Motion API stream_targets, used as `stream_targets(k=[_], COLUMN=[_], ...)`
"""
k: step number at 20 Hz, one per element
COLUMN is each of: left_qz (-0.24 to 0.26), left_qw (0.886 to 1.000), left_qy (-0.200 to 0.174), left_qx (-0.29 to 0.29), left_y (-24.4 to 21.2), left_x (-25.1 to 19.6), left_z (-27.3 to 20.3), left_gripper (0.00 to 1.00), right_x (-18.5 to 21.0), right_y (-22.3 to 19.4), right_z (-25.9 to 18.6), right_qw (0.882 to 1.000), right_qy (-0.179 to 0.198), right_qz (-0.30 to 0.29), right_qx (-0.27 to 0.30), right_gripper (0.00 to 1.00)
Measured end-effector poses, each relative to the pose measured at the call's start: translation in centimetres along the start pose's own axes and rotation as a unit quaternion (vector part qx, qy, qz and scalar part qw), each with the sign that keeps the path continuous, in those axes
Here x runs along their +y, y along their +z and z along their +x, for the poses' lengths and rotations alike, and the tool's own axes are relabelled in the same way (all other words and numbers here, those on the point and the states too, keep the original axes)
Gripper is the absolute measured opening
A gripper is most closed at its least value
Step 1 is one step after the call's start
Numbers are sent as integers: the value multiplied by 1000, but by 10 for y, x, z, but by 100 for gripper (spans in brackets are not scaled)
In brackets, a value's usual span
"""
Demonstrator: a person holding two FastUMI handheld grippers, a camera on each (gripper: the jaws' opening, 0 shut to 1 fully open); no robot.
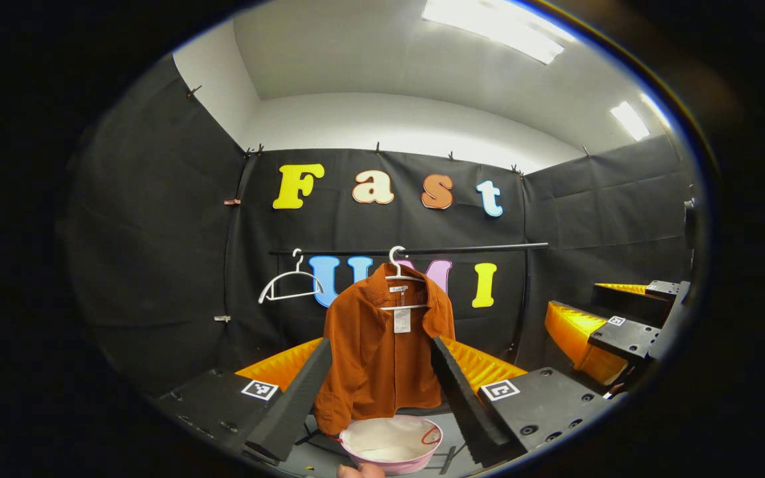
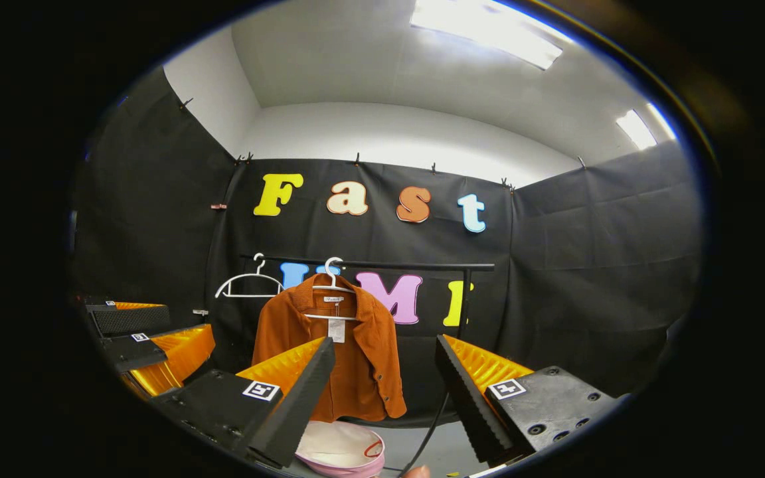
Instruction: Grasp the clothes on the hanger with both hands and then place them into the laundry hamper below.
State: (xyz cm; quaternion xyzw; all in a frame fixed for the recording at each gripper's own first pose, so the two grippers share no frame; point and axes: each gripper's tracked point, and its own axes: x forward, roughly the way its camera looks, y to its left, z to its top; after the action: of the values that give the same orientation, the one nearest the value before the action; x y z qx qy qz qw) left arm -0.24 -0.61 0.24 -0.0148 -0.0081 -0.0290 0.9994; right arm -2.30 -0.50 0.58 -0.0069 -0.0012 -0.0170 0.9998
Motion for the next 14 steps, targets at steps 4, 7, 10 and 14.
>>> stream_targets(k=[4, 7, 10, 14], left_qz=[5, 3, -5, 2], left_qw=[1000, 1000, 1000, 1000], left_qy=[-6, -10, -11, 3], left_qx=[5, 9, 22, 20], left_y=[-7, -14, -20, -21], left_x=[-2, -5, -7, -3], left_z=[10, 27, 53, 101], left_gripper=[95, 95, 95, 95], right_x=[0, -3, -3, -3], right_y=[-6, -6, -8, -23], right_z=[4, 17, 49, 108], right_qw=[1000, 1000, 1000, 1000], right_qy=[3, 4, 11, 22], right_qz=[-9, -8, -2, 11], right_qx=[9, 9, 6, 6], right_gripper=[98, 98, 98, 98])
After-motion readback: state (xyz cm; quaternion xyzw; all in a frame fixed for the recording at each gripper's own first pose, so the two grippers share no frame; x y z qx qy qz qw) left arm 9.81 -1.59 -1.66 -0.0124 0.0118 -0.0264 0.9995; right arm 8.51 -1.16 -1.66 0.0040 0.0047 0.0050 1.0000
